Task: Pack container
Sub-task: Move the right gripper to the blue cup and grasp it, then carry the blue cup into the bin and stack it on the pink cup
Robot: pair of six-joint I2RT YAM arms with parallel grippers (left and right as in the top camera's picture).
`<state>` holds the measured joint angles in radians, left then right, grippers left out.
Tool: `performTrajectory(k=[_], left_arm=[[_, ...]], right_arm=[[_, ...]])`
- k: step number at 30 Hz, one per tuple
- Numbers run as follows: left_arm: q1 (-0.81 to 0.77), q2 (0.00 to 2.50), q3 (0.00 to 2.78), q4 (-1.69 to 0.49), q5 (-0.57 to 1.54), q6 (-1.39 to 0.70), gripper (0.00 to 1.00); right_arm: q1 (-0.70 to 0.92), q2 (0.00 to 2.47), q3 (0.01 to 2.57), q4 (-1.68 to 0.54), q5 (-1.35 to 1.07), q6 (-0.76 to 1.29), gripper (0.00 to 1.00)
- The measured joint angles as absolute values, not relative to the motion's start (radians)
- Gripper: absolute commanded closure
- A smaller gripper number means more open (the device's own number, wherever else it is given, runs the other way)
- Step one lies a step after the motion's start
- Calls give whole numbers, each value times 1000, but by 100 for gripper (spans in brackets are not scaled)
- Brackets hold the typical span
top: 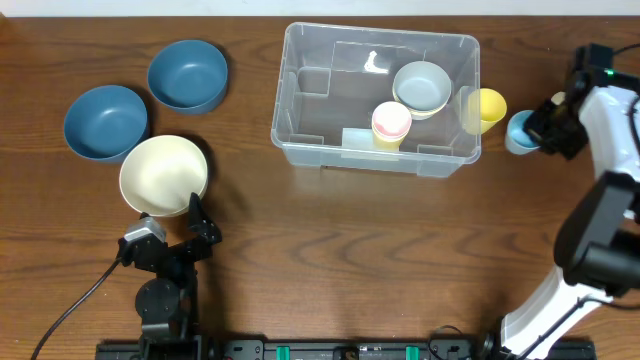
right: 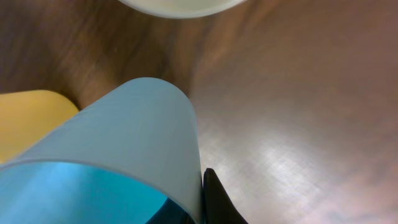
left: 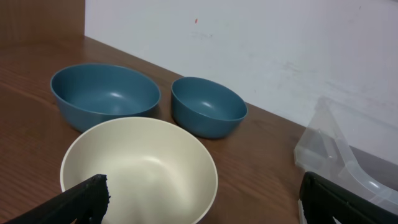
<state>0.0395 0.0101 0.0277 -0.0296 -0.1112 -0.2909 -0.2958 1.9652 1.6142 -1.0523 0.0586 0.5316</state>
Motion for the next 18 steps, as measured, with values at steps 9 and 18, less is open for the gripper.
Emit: performTrajectory(k=[9, 18], left_arm=[[39, 10, 28, -30, -111, -291, 2], [39, 10, 28, -30, -111, -291, 2]], right_arm=[[-299, 1583, 1615, -1094, 15, 431, 93], [-68, 1451, 1616, -1045, -141, 313, 93]])
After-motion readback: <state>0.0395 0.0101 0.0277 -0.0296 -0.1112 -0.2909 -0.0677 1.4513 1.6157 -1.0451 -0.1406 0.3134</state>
